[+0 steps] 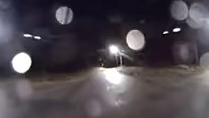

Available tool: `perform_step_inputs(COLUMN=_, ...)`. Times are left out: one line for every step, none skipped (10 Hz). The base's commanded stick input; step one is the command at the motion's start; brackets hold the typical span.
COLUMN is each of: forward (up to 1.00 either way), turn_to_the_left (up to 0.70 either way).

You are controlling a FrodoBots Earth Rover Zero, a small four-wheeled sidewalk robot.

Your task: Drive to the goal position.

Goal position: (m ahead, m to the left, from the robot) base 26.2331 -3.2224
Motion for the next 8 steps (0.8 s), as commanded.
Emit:
perform_step_inputs(forward=1.00, turn_to_the_left=0.02)
perform_step_inputs(forward=1.00, turn_to_the_left=0.01)
perform_step_inputs(forward=1.00, turn_to_the_left=0.00)
perform_step_inputs(forward=1.00, turn_to_the_left=0.01)
perform_step_inputs(forward=1.00, turn_to_the_left=0.02)
perform_step_inputs(forward=1.00, turn_to_the_left=0.02)
perform_step_inputs(forward=1.00, turn_to_the_left=0.02)
perform_step_inputs(forward=1.00, turn_to_the_left=0.02)
